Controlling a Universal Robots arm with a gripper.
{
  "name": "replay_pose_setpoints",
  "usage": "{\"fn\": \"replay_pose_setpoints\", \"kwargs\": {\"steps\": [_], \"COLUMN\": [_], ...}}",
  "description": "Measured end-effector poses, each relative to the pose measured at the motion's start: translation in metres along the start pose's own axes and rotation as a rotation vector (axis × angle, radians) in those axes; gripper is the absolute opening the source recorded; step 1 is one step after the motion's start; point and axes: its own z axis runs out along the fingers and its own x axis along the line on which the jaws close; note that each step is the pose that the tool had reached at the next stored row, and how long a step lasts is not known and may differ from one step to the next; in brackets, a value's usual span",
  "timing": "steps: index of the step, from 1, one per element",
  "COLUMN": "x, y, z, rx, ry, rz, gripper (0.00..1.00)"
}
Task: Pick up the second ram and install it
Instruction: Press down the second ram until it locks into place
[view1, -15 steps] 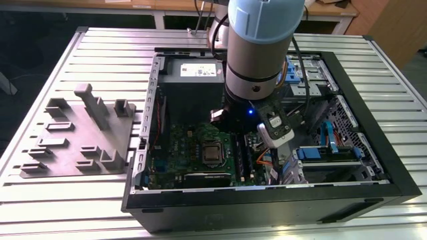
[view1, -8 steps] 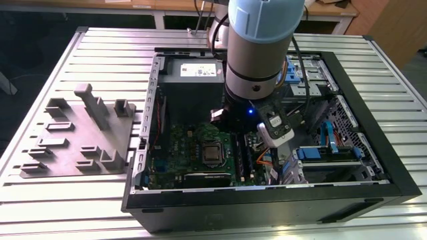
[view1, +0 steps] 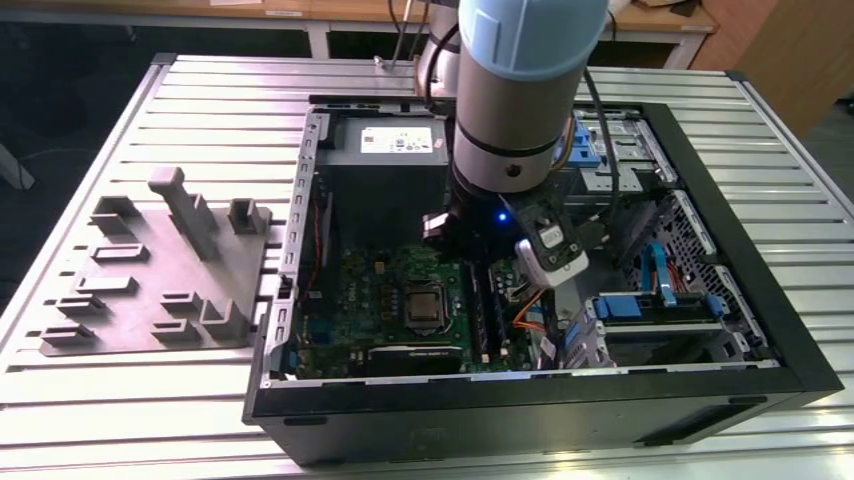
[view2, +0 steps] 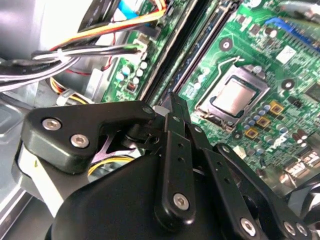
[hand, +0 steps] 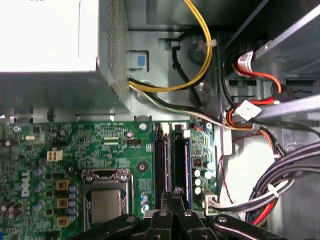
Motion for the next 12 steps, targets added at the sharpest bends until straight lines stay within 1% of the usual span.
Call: {"fn": "replay_pose_setpoints", "kwargs": {"steps": [5, 9, 12], "x": [0.0004, 0.0005, 0.0006], "y": [0.0088, 0.0105, 0.0142], "z": [0.0010, 0.0012, 0.0017], "rx": [-0.0001, 0.0001, 0.0001], "ry": [0.0000, 0.0000, 0.0000], "rz": [0.000, 0.000, 0.000], "gripper": [0.10, 0.10, 0.10]}}
